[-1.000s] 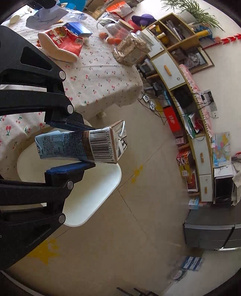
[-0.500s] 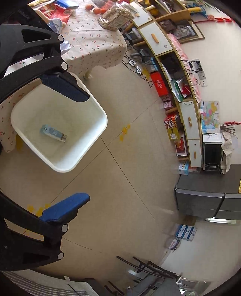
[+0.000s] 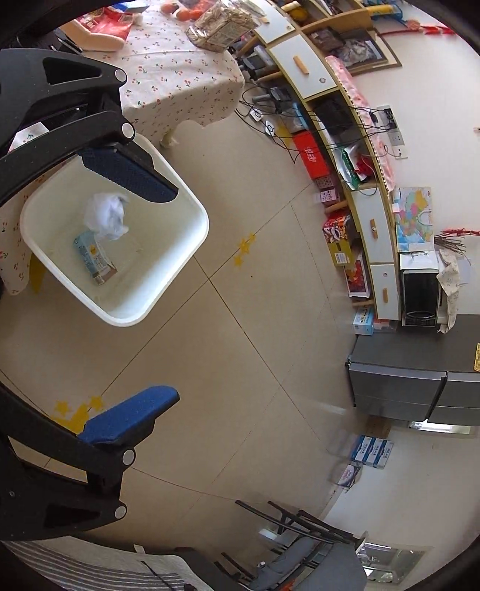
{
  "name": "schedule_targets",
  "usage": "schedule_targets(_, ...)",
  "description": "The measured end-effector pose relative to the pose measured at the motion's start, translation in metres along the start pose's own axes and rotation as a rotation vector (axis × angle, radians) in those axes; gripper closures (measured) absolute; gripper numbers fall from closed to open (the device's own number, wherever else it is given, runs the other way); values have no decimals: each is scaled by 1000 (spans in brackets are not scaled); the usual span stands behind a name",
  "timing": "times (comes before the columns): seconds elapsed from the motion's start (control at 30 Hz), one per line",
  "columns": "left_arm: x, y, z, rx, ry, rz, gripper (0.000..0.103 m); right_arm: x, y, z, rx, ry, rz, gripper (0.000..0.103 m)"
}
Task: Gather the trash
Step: 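Grasp the yellow snack wrapper on the table with the left tool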
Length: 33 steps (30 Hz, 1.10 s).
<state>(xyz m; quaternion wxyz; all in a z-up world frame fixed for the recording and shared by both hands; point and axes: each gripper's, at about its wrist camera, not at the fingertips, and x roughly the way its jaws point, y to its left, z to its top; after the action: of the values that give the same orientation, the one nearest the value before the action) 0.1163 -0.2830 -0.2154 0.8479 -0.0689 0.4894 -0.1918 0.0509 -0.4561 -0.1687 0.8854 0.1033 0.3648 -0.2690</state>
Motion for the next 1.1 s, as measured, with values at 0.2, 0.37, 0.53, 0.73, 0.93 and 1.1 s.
schedule_targets(0.2, -38, 14, -8, 82, -116, 194, 16, -12, 24, -4, -55, -44, 14, 7)
schedule_targets(0.37, -71, 36, -11, 113, -202, 325, 16, -28, 54, -10, -122, -103, 47, 7)
schedule_targets(0.53, -97, 77, -13, 74, -234, 442, 16, -43, 89, -21, -184, -130, 105, 7)
schedule_targets(0.73, -121, 142, -21, -16, -223, 538, 16, -56, 137, -35, -262, -126, 187, 7)
schedule_targets(0.93, -146, 216, -29, -132, -214, 626, 16, -66, 187, -55, -355, -104, 250, 7)
schedule_targets(1.1, -163, 279, -36, -235, -206, 701, 16, -73, 219, -66, -416, -95, 295, 7)
